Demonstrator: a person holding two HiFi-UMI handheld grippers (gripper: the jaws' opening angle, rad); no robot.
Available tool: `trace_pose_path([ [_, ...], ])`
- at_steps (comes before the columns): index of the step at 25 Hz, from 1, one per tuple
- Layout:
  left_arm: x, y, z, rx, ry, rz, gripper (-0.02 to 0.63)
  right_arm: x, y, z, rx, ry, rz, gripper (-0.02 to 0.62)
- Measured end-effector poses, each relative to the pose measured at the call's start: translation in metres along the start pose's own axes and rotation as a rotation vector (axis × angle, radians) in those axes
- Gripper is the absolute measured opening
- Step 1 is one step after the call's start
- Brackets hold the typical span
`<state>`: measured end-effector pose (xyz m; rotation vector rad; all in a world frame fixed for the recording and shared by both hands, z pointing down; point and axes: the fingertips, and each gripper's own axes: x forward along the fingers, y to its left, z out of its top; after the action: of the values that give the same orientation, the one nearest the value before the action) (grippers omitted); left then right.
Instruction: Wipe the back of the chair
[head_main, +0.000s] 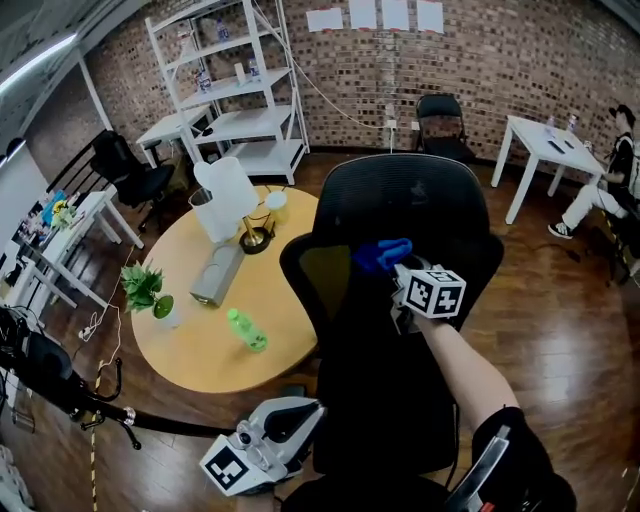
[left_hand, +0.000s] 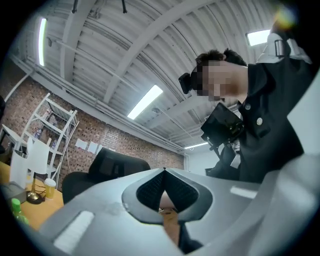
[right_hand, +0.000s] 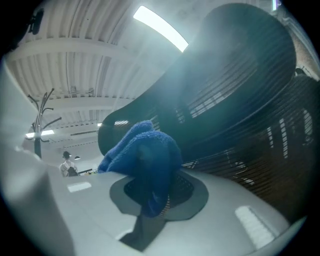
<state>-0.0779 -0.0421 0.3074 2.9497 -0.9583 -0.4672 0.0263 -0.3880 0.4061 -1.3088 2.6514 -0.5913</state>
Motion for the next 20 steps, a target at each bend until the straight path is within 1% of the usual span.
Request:
trace_pose_path([
  [5, 0.021, -0.006, -0.01, -0.024, 0.003, -0.07, 0.003, -0.042, -0.058, 0.021, 0.029, -0.068, -0.117, 0.054],
  [10, 0.038, -0.013, -0.023, -0.053, 0.01, -0.136, 0.003, -0.095, -0.118, 0.04, 0.031, -0.115, -0.241, 0.054],
  [15, 0.053, -0.017, -0.031, -0.089, 0.021, -0.188, 0.003, -0.146, -0.169, 0.062, -0.001, -0.146, -0.346, 0.054],
  [17, 0.056, -0.015, -0.034, -0.097, 0.027, -0.203, 0.003, -0.164, -0.185, 0.069, -0.03, -0.156, -0.391, 0.054],
  [19, 0.059, -0.013, -0.035, -0.102, 0.028, -0.218, 0.003, -0.185, -0.202, 0.074, -0.047, -0.164, -0.459, 0.054],
  [20, 0.06, -0.013, -0.035, -0.104, 0.027, -0.226, 0.003, -0.198, -0.213, 0.075, -0.037, -0.172, -0.508, 0.054],
])
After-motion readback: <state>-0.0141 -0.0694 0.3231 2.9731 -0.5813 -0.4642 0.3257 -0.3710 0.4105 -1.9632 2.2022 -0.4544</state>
